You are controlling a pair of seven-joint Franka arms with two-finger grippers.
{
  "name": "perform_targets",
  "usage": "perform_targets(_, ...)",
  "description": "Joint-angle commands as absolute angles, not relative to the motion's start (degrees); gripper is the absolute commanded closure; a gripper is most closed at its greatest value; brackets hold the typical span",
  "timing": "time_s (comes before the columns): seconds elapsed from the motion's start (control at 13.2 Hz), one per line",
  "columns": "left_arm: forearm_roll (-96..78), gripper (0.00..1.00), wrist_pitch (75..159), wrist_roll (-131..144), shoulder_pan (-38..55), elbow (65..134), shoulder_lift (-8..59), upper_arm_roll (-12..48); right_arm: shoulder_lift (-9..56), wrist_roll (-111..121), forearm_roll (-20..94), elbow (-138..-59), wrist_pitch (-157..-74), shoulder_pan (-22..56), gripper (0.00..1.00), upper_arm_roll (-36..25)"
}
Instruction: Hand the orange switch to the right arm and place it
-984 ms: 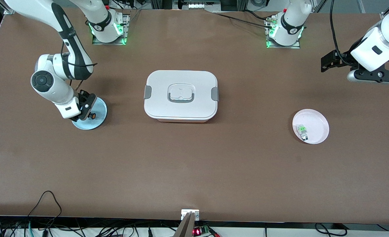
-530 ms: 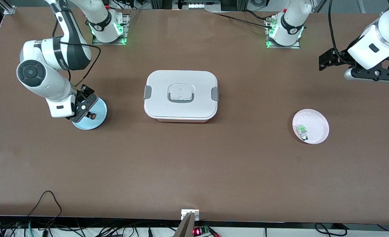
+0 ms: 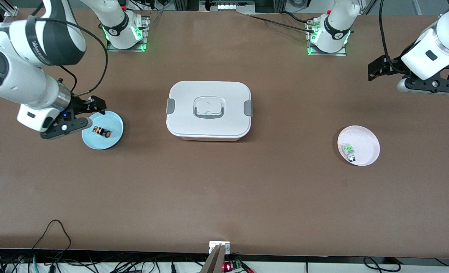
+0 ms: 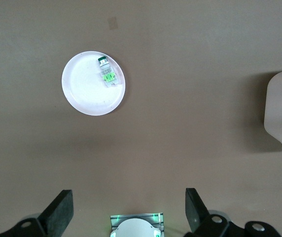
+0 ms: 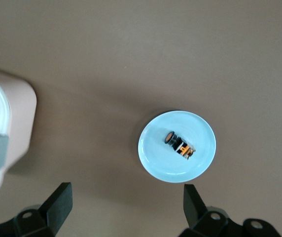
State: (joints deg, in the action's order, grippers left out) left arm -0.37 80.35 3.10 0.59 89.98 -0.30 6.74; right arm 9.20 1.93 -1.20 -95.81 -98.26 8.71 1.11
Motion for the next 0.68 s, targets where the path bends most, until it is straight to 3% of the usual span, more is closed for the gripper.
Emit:
perform_targets(0.0, -0.62, 0.0, 79.19, 2.11, 0.44, 88.95, -0.35, 6.77, 9.32, -11.21, -1.31, -87.31, -88.55, 9.31, 0.0, 1.32)
perform_targets(0.38, -0.53, 0.0, 79.19, 2.11, 0.44, 88.95, -0.35, 6.77, 6.51, -10.38, -2.02, -84.55, -86.66, -1.13, 0.0, -1.14)
perform_targets(0.61, -0.53, 0.0, 79.19, 2.11, 0.44, 88.95, -0.35, 6.77, 4.93, -5.12, -2.2, -84.29, -86.13, -1.84, 0.0, -4.3)
